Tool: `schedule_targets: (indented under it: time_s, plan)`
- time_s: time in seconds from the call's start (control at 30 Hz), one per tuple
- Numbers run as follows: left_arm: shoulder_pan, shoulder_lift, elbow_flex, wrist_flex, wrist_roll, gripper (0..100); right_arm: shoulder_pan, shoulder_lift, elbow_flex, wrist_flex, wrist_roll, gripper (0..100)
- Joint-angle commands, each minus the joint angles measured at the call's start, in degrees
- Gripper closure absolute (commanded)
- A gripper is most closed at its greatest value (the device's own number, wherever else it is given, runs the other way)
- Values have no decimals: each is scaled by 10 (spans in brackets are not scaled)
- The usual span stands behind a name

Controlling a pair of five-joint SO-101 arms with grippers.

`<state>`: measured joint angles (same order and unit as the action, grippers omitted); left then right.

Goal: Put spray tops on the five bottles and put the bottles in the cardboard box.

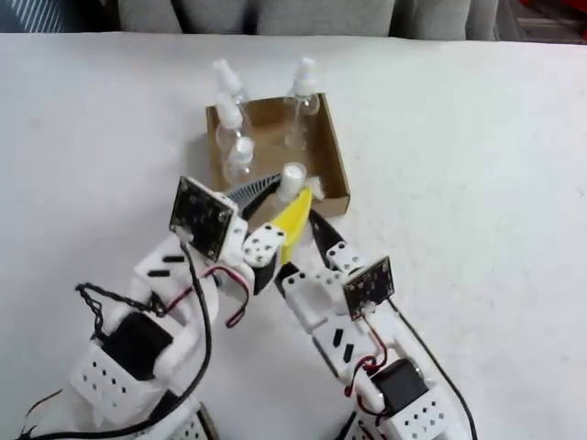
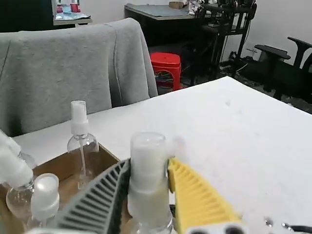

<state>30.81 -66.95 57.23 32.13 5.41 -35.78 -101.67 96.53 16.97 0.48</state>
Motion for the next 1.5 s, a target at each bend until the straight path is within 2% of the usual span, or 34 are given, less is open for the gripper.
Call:
schedule_targets:
  time_s: [0.0,0.23,0.47,0.8,0.93,1.1,1.23,1.37,1.47]
  plan:
    - [5,-42,18,-18,-4,980,0,-5,4,1,-5,984]
    - [5,-71,34,-18,-5,972,0,-5,4,1,-5,984]
    - [1,-86,35,-13,-2,828,0,-5,4,1,-5,984]
    - [-1,-150,33,-11,-5,827,1,-5,4,1,-5,984]
    - [-22,-196,31,20,-6,827,1,-5,4,1,-5,984]
    - [-86,-254,34,40,-6,827,5,-5,4,-1,-3,984]
    - [-162,-277,56,40,-4,827,36,-5,4,-30,3,984]
    - [-233,-283,111,40,-3,827,49,-5,4,-71,64,984]
    - [-277,-290,147,37,-3,827,66,-4,4,-95,77,984]
